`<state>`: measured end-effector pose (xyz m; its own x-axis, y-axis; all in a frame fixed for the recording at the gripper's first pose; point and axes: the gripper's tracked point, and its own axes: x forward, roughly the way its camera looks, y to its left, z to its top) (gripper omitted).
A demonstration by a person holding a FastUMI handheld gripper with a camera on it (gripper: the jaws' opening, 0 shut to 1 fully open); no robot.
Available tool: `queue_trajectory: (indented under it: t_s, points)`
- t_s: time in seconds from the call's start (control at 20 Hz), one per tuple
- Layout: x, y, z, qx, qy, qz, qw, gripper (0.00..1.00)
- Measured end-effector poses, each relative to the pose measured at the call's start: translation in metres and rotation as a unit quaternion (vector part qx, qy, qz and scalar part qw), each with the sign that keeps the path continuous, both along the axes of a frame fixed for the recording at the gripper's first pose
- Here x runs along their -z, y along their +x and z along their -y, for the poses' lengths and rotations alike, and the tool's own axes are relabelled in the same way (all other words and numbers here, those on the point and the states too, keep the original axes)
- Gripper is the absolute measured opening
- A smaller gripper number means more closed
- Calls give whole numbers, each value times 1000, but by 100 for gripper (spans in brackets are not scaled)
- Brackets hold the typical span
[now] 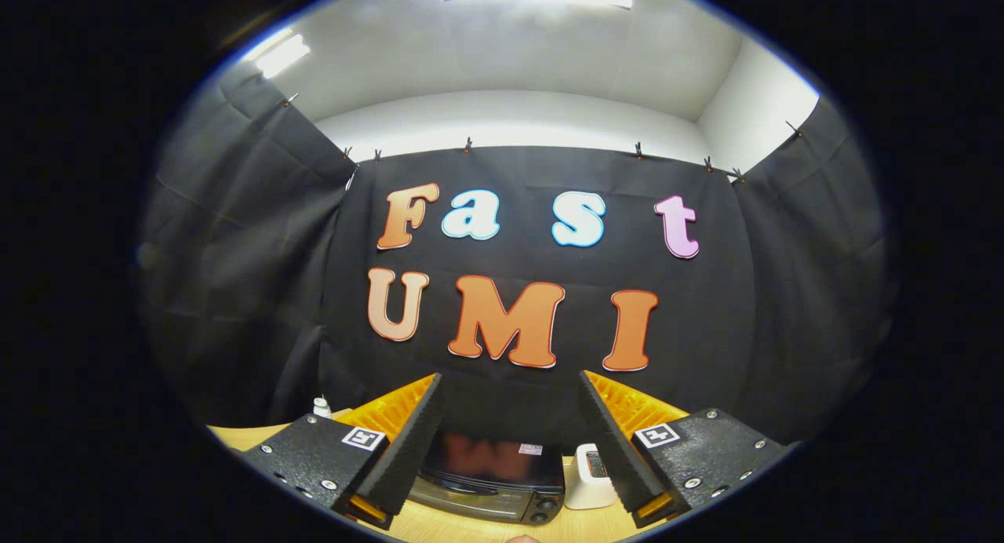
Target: Open the toaster oven, put the food inside, and close the toaster oven door.
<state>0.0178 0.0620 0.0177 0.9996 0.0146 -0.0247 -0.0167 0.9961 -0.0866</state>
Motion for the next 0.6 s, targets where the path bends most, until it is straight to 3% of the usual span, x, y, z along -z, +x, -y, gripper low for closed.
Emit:
queue_trajectory:
  t_s: [0.6]
  points:
    - [-73,-6,28,1,-2,41,999,99]
